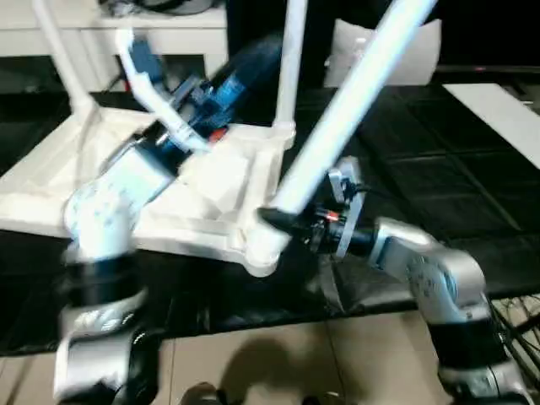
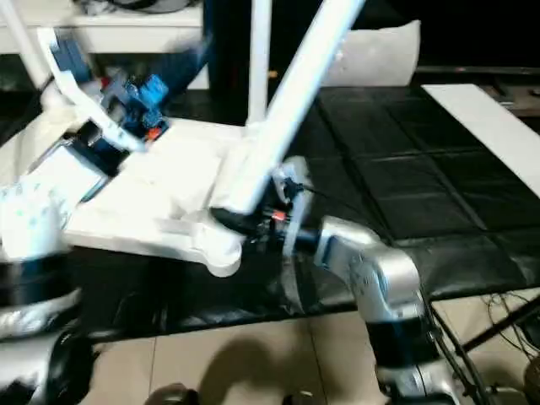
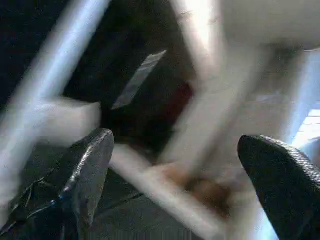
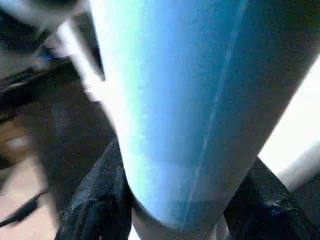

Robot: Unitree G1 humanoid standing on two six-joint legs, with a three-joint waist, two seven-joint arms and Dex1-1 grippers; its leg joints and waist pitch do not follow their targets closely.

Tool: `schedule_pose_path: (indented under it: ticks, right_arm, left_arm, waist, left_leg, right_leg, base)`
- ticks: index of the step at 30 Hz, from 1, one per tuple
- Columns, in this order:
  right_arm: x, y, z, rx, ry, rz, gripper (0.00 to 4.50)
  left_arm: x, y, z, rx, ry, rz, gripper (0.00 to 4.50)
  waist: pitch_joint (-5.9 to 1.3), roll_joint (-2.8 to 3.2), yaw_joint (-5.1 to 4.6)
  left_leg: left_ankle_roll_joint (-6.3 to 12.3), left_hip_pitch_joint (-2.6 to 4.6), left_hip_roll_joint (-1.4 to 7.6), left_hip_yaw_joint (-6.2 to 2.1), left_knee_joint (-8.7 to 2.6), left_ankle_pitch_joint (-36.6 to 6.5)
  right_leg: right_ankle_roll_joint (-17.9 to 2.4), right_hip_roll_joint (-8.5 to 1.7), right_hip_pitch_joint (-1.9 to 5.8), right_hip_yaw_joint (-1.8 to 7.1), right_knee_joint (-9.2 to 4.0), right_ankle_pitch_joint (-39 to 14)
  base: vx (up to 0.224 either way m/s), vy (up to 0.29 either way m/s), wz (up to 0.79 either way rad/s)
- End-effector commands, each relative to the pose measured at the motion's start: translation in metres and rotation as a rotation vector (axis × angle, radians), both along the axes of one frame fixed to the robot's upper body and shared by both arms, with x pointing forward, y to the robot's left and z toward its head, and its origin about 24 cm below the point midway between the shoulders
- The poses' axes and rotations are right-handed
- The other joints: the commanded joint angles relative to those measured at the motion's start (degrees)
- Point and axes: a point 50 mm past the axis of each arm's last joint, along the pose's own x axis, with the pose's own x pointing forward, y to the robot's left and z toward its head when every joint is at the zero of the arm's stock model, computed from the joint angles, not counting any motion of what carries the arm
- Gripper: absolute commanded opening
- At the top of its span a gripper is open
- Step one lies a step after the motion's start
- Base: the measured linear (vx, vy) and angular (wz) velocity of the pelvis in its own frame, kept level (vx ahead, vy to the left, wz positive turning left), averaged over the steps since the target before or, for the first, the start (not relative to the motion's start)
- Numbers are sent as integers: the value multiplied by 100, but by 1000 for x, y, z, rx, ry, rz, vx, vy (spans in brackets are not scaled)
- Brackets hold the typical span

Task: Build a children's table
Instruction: Pick table leg

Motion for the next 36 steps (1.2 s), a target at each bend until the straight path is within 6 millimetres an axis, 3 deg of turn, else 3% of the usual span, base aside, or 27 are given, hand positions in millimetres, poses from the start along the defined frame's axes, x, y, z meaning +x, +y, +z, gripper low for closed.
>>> schedule_pose_path:
  ticks: [1, 3, 5, 6, 7, 12, 14, 17, 18, 19, 20, 21, 22, 23, 24, 25, 26, 27, 28, 29, 30, 31, 32, 33, 34, 35, 36]
  right_arm:
    - [-3, -8, 8, -4, -52, -155, 193]
    - [-9, -10, 6, -17, -28, -258, 193]
    - [-13, -9, 6, -14, -22, -280, 193]
    - [-17, -8, 9, 9, -48, -326, 193]
    - [-18, -8, 9, 10, -50, -339, 193]
    - [-24, -16, -10, -172, 36, -528, 193]
    - [-28, -17, -15, -164, 37, -536, 193]
    - [-35, -17, -19, -145, 49, -513, 193]
    - [-39, -14, -18, -120, 48, -480, 193]
    - [-39, -14, -18, -120, 48, -480, 193]
    - [-41, -12, -17, -121, 42, -458, 193]
    - [-42, -11, -17, -133, 30, -437, 193]
    - [-43, -10, -17, -151, 19, -427, 193]
    - [-44, -9, -17, -162, 13, -422, 193]
    - [-44, -9, -17, -155, 16, -425, 193]
    - [-44, -10, -17, -155, 17, -425, 193]
    - [-43, -12, -17, -138, 24, -433, 193]
    - [-42, -12, -18, -133, 26, -436, 193]
    - [-42, -13, -18, -130, 27, -437, 193]
    - [-42, -13, -18, -130, 27, -437, 193]
    - [-41, -15, -19, -131, 28, -444, 193]
    - [-41, -15, -20, -128, 27, -446, 193]
    - [-41, -16, -19, -122, 26, -457, 193]
    - [-41, -16, -19, -122, 26, -457, 193]
    - [-41, -17, -18, -88, 38, -475, 193]
    - [-41, -17, -17, -83, 37, -485, 193]
    - [-40, -18, -17, -80, 36, -490, 193]
  left_arm:
    - [-13, 6, -16, 197, 50, 150, 450]
    - [-28, 14, -39, 284, 162, 305, 450]
    - [-35, 16, -48, 345, 182, 363, 450]
    - [-47, 15, -59, 468, 116, 400, 450]
    - [-50, 14, -61, 476, 106, 402, 450]
    - [-70, 17, -76, 550, 125, 480, 450]
    - [-77, 16, -83, 527, 158, 476, 450]
    - [-89, 14, -93, 495, 193, 480, 450]
    - [-94, 13, -94, 508, 194, 496, 450]
    - [-94, 13, -94, 508, 194, 496, 450]
    - [-99, 11, -94, 504, 197, 509, 450]
    - [-101, 11, -94, 515, 197, 520, 450]
    - [-102, 9, -94, 518, 198, 525, 450]
    - [-103, 8, -94, 521, 196, 528, 450]
    - [-104, 7, -93, 525, 195, 532, 450]
    - [-104, 7, -93, 525, 195, 532, 450]
    - [-104, 6, -94, 564, 188, 517, 450]
    - [-104, 5, -94, 576, 182, 516, 450]
    - [-104, 5, -94, 582, 179, 517, 450]
    - [-104, 5, -94, 582, 179, 517, 450]
    - [-103, 4, -94, 584, 184, 512, 450]
    - [-103, 4, -94, 580, 187, 512, 450]
    - [-102, 4, -94, 583, 192, 515, 450]
    - [-102, 4, -94, 583, 192, 515, 450]
    - [-101, 3, -96, 572, 196, 512, 450]
    - [-99, 2, -97, 562, 195, 513, 450]
    - [-98, 2, -98, 555, 194, 513, 450]
  waist:
    - [-484, 18, -14]
    - [-478, -56, -63]
    - [-485, -1, -81]
    - [-474, -19, -55]
    - [-441, -67, -49]
    - [-383, -33, -103]
    - [-366, -30, -150]
    - [-350, 1, -258]
    - [-347, 113, -299]
    - [-320, 95, -338]
    - [-286, 109, -246]
    - [-305, 300, -135]
    - [-263, 213, -146]
    - [-277, -92, -73]
    - [-87, -171, -308]
    - [-86, -132, -417]
    - [-89, -118, -374]
    - [-152, -60, -372]
    - [-87, 171, -504]
    - [-93, 524, -423]
    - [-69, 582, -496]
    - [-76, 520, -471]
    - [-174, 278, -406]
    - [-221, 192, -459]
    - [-129, 86, -402]
    - [-87, -21, -398]
    - [-102, 86, -342]
  left_leg:
    - [-344, 116, 67, -62, -433, -1780]
    - [-332, 108, 101, -39, -441, -1682]
    - [-310, 120, 82, -26, -431, -1744]
    - [-281, 164, 63, -18, -420, -1870]
    - [-256, 101, 73, -42, -464, -1920]
    - [-418, 179, 17, -66, -461, -2589]
    - [-407, 267, -17, -77, -399, -2928]
    - [-373, 206, 33, -144, -476, -3184]
    - [-369, 244, 106, -229, -560, -3656]
    - [-362, 226, 137, -244, -610, -3837]
    - [-320, -278, 21, -490, -948, -4280]
    - [-417, -497, 19, -447, -1239, -4680]
    - [-316, -551, -113, -417, -1277, -4613]
    - [-205, -285, -366, -266, -714, -3496]
    - [-148, 672, -665, -489, 1346, -1337]
    - [-118, 304, -542, -597, 1265, -1103]
    - [-253, 368, -419, -701, 1271, -1571]
    - [-251, 551, -372, -705, 1174, -1907]
    - [-350, 186, -177, -901, 265, -3367]
    - [-605, -391, -253, -1178, -712, -4987]
    - [-802, -128, -404, -1236, -842, -5118]
    - [-801, -107, -456, -1327, -775, -4961]
    - [-773, -246, -571, -1368, -587, -4275]
    - [-812, 216, -308, -1104, -180, -3969]
    - [-445, 646, -376, -929, 423, -3169]
    - [-118, 599, -373, -790, 570, -2029]
    - [-158, 372, -216, -823, 266, -2003]
  right_leg:
    - [134, -349, 205, 159, -564, -3152]
    - [-72, -327, 181, 187, -507, -2769]
    - [-144, -300, 172, 199, -495, -2631]
    - [-89, -299, 130, 196, -551, -2798]
    - [52, -329, 162, 199, -586, -2960]
    - [250, -271, 87, 147, -695, -3578]
    - [368, -273, 31, 80, -825, -3988]
    - [355, -278, 152, -32, -877, -3898]
    - [240, -265, 210, -91, -830, -3502]
    - [214, -247, 236, -111, -830, -3408]
    - [44, -358, 661, -355, -400, -3191]
    - [-164, -155, 867, -308, 229, -2544]
    - [-372, -73, 759, -190, 565, -1731]
    - [-280, -437, 359, 67, -79, -4083]
    - [-383, -1340, -783, -138, -1465, -6920]
    - [-472, -1456, -323, -38, -1292, -6881]
    - [-561, -1553, 75, -327, -1098, -6307]
    - [-493, -1487, 161, -631, -1046, -5870]
    - [-16, -910, 513, -1138, -639, -4604]
    - [-231, -218, 1030, -716, 548, -2288]
    - [-350, 53, 796, -568, 620, -1075]
    - [-442, 0, 783, -434, 595, -1167]
    - [-470, -284, 902, -93, 379, -2155]
    - [-354, -501, 509, 167, -35, -2956]
    - [-432, -902, 104, 304, -718, -4754]
    - [-517, -1036, 173, 264, -899, -5376]
    - [-472, -940, 390, 139, -737, -4944]
  base:
    - [0, 0, 0]
    - [0, 0, 0]
    - [0, 0, 0]
    - [0, 0, 0]
    - [0, 0, 0]
    - [0, 0, 0]
    - [0, 0, 0]
    - [0, 0, 0]
    - [0, 0, 0]
    - [0, 0, 0]
    - [0, 0, 0]
    - [-99, 18, 15]
    - [-98, -25, 56]
    - [-98, -25, 56]
    - [22, -45, 83]
    - [56, 34, 62]
    - [56, 34, 62]
    - [-36, 80, 55]
    - [-27, 35, 68]
    - [-27, 35, 68]
    - [-6, 33, 62]
    - [-43, 9, 63]
    - [-43, 9, 63]
    - [-1, -47, 56]
    - [-30, -41, 37]
    - [-30, -41, 37]
    - [-54, 1, 6]
